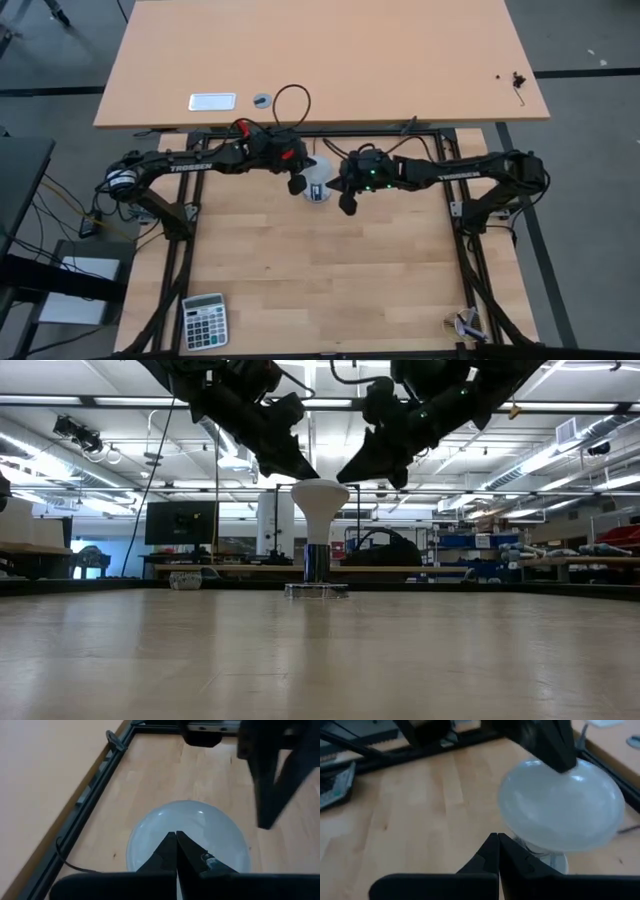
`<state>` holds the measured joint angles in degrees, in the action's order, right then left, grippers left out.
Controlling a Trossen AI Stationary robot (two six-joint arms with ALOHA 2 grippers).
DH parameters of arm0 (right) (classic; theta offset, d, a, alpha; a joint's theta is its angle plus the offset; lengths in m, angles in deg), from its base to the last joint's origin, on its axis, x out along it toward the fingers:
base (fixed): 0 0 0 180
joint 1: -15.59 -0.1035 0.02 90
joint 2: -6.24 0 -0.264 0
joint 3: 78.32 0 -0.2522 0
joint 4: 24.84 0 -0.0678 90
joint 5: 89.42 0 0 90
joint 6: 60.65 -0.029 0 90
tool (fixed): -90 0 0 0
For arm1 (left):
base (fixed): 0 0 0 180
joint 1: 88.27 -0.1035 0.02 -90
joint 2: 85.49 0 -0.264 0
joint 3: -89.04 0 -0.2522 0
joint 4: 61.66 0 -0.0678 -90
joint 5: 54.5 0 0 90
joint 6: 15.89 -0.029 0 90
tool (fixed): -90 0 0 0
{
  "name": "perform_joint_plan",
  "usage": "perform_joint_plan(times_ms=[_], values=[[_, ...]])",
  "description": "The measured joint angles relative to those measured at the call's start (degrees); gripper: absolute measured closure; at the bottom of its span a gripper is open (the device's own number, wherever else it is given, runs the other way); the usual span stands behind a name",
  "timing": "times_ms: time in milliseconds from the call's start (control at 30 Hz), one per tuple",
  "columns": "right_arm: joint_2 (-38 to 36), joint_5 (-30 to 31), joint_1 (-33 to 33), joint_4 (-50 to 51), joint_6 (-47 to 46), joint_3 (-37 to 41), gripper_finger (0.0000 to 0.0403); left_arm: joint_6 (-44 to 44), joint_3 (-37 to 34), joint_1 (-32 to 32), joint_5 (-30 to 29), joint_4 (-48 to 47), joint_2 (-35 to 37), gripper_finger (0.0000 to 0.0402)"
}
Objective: Screw lightbulb
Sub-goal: Remove the lightbulb from the lamp
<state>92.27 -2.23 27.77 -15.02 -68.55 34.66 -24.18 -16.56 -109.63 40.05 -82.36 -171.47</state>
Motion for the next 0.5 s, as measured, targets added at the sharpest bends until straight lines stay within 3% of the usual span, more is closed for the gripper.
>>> perform_joint_plan(times_ms=[500], values=[[0.9, 1.7, 4.4, 0.6, -1.9, 0.0, 0.0394, 0.0, 0.0, 0.0, -0.7, -1.6, 0.0, 0.0402]])
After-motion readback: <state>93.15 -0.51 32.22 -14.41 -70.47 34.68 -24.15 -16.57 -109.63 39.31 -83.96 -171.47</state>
